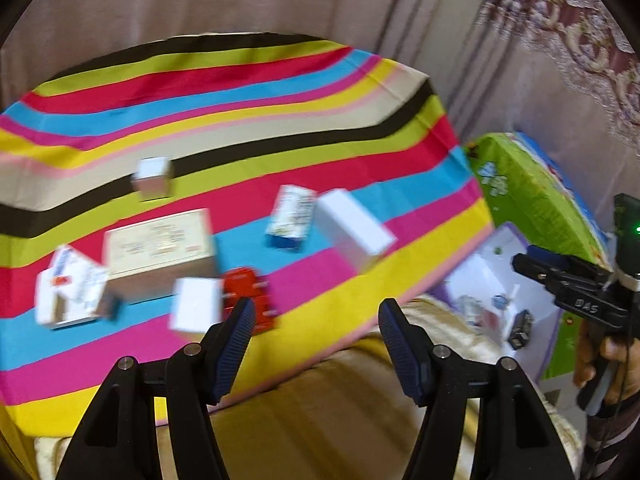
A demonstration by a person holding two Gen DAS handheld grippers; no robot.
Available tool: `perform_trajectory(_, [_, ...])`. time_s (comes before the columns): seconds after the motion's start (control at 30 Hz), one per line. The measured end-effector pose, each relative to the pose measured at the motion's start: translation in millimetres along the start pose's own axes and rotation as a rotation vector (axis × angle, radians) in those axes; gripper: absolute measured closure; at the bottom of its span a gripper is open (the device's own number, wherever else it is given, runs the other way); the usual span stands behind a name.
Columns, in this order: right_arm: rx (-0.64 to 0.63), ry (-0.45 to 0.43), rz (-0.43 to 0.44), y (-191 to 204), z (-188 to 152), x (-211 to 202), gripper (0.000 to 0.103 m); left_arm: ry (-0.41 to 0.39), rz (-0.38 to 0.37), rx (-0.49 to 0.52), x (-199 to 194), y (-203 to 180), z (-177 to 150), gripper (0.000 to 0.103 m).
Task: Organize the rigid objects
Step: 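Return both grippers to the striped cloth, then grasp another white cube with the left gripper while the right gripper grasps the red toy car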
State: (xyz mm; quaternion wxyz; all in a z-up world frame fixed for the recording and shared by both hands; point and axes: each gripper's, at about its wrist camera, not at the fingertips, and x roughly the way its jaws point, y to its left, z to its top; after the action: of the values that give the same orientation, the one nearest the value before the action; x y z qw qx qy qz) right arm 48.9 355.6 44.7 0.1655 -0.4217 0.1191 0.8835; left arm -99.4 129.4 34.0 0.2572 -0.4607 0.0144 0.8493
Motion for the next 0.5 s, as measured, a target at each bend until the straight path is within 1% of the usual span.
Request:
perform_trajectory(0.17, [-0.079, 0.012, 0.052, 41, 6, 8, 0.039, 0.054, 0.044, -0.059, 4, 38, -8, 0.040])
perform_trajectory(0.23, [-0.113, 0.018, 0.067, 55, 7, 10, 0.039, 0.079, 0.060, -0.093, 12, 50, -11, 0.044])
perform_trajectory(0.3, [-0.146, 0.024, 0.085, 70, 10, 13, 0.039, 0.102, 0.053, -0.114, 18, 58, -13, 0.048])
perform_trajectory(0.4, [-0.202, 0.042, 0.118, 95, 13, 20, 0.039, 0.124, 0.054, -0.117, 26, 60, -16, 0.049])
perform_trajectory(0.5, [-0.278, 0.067, 0.158, 121, 13, 28, 0.039, 0.132, 0.073, -0.121, 32, 64, -14, 0.049])
